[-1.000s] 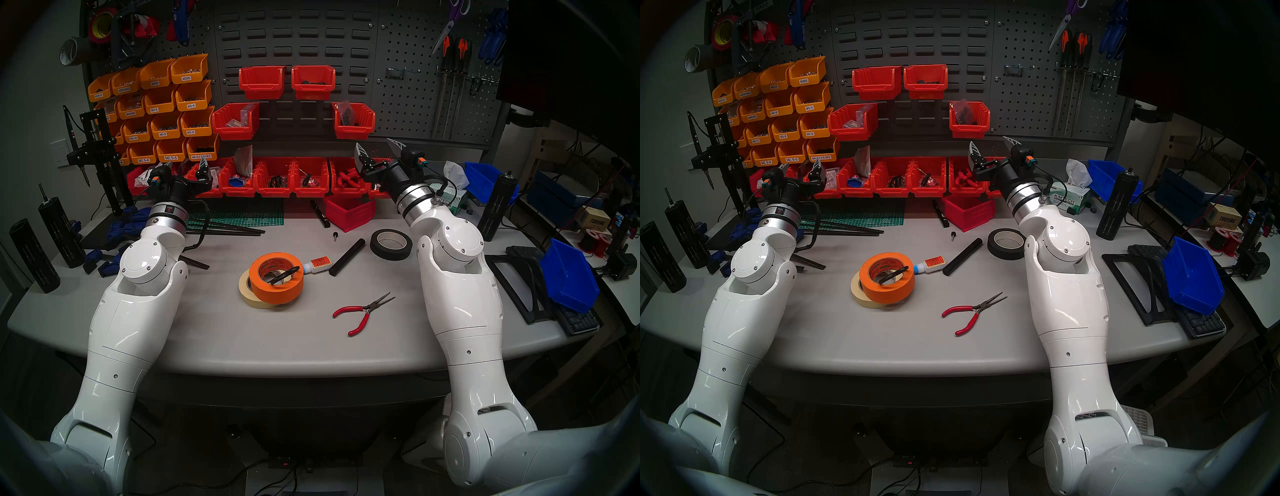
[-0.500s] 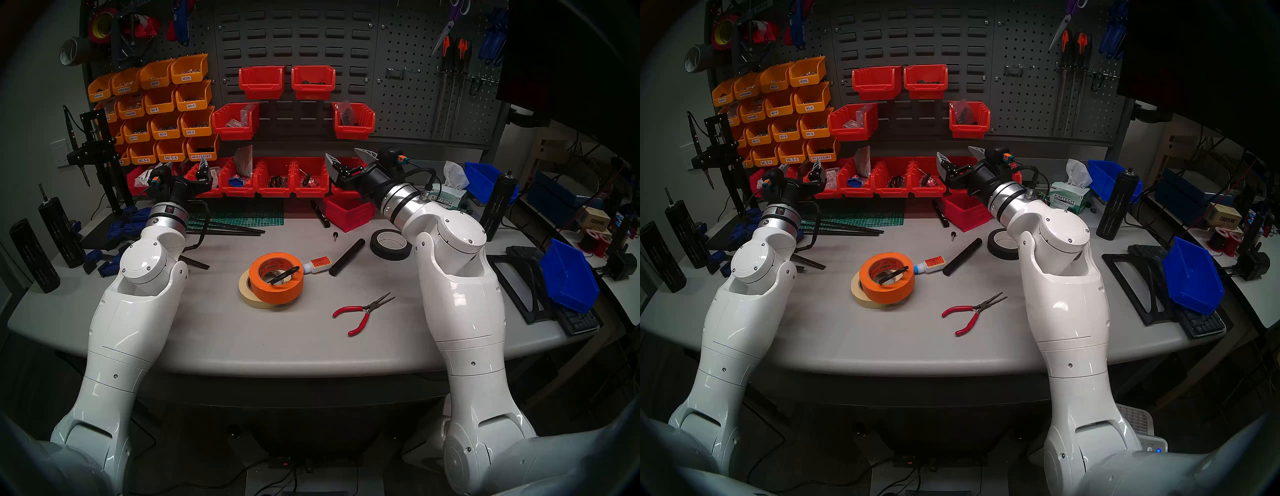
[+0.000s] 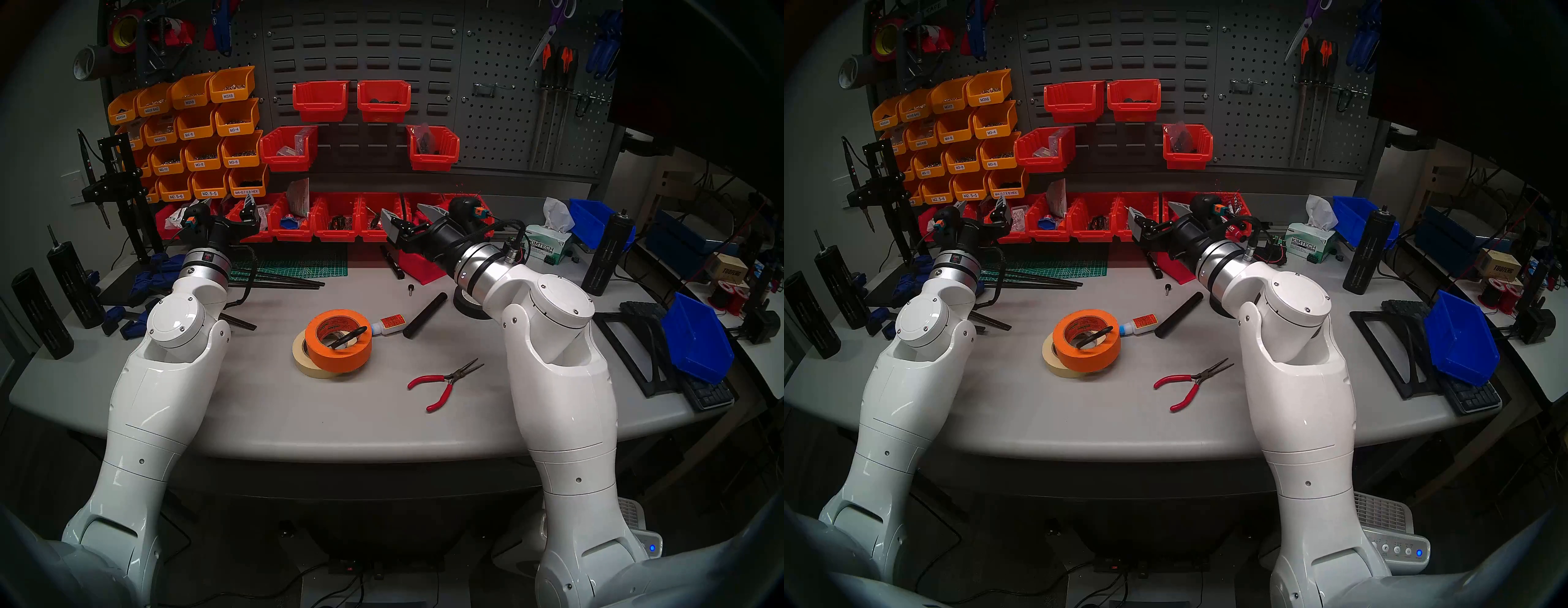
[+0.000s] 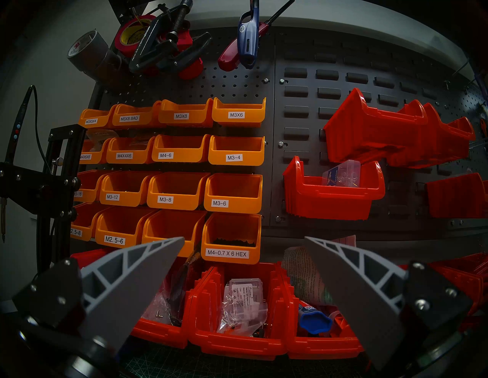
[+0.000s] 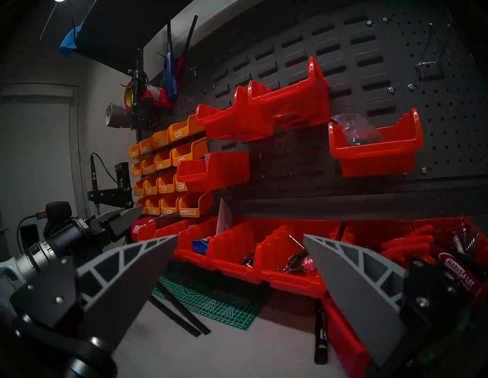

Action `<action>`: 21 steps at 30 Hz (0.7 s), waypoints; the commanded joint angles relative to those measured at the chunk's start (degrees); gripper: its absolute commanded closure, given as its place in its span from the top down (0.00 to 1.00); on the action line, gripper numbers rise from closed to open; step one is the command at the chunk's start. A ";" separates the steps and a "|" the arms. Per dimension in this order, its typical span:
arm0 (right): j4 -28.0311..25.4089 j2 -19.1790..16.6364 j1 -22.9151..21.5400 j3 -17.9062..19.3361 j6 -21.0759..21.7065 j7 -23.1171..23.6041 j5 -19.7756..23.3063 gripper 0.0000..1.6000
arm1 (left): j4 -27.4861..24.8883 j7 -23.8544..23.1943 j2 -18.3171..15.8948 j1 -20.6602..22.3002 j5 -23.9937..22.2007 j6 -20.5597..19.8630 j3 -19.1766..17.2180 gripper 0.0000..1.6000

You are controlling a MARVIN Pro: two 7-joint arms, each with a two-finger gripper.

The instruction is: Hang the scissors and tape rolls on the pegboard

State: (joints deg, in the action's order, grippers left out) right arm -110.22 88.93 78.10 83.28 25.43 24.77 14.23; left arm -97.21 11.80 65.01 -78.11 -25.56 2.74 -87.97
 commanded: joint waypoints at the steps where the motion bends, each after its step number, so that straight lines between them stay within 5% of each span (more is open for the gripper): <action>1: -4.68 1.78 1.15 -1.50 2.18 -0.52 0.99 1.00 | -1.59 -0.04 -0.16 1.75 0.10 0.62 -0.43 1.00; 21: -5.36 1.65 0.57 -1.59 3.87 -3.27 0.85 1.00 | -1.59 -0.03 -0.16 1.75 0.09 0.63 -0.43 1.00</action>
State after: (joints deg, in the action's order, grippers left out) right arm -113.38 90.13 80.19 81.64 29.88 21.41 14.97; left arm -97.21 11.81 65.01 -78.12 -25.58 2.74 -87.95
